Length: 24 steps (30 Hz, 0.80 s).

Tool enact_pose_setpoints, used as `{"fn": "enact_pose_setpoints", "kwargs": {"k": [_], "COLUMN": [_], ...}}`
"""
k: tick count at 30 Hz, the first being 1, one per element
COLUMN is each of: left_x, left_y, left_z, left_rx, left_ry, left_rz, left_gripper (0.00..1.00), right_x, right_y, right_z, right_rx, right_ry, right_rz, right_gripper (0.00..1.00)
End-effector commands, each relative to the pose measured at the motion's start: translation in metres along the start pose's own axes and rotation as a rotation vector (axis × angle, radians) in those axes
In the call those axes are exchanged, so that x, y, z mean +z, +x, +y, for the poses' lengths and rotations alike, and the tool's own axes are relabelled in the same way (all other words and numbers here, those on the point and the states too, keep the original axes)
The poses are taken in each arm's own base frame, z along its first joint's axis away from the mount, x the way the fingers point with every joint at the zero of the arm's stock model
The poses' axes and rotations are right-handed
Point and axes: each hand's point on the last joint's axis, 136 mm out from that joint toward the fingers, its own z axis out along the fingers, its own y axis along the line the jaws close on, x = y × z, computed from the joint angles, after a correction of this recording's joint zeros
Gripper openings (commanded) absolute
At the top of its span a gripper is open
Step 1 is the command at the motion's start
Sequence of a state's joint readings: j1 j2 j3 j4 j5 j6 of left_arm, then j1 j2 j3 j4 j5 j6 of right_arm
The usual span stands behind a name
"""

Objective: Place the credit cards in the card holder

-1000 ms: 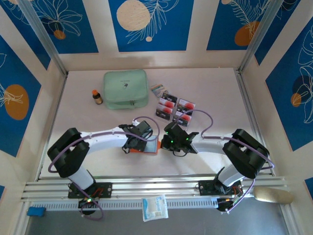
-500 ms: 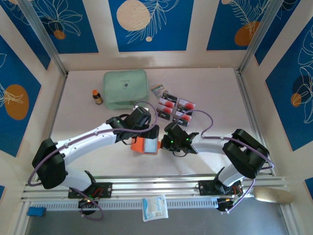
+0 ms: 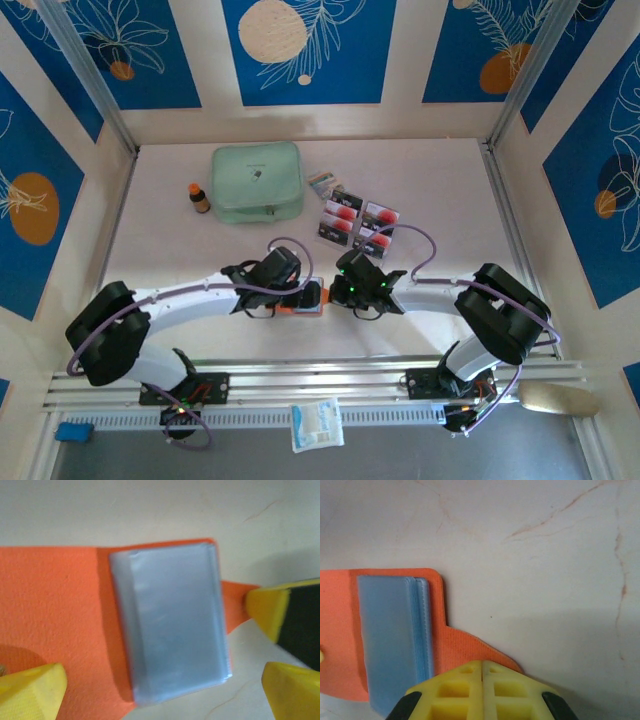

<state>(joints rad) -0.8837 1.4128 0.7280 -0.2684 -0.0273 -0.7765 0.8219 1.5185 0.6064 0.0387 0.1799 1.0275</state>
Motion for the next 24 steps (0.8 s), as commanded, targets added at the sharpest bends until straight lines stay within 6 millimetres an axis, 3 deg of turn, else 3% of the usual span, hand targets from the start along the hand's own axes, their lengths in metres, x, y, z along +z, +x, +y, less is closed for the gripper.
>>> {"fn": "enact_pose_setpoints", "kwargs": {"k": [1, 5, 10, 24], "left_x": [0.003, 0.018, 0.02, 0.008], "left_y": [-0.002, 0.01, 0.013, 0.004], "left_z": [0.009, 0.025, 0.034, 0.031], "left_rx": [0.034, 0.059, 0.085, 0.122], "left_ry": [-0.008, -0.044, -0.067, -0.062], "left_rz": [-0.043, -0.035, -0.054, -0.098], "left_gripper": [1.0, 1.0, 1.0, 1.0], "right_x": [0.003, 0.003, -0.001, -0.028], "right_y": [0.01, 0.01, 0.006, -0.024], "right_z": [-0.024, -0.026, -0.022, 0.041], "right_rx": [0.001, -0.002, -0.013, -0.107], "right_ry": [0.065, 0.065, 0.036, -0.151], "right_rz": [0.036, 0.043, 0.05, 0.034], "right_gripper": [0.0, 0.0, 0.0, 0.0]}}
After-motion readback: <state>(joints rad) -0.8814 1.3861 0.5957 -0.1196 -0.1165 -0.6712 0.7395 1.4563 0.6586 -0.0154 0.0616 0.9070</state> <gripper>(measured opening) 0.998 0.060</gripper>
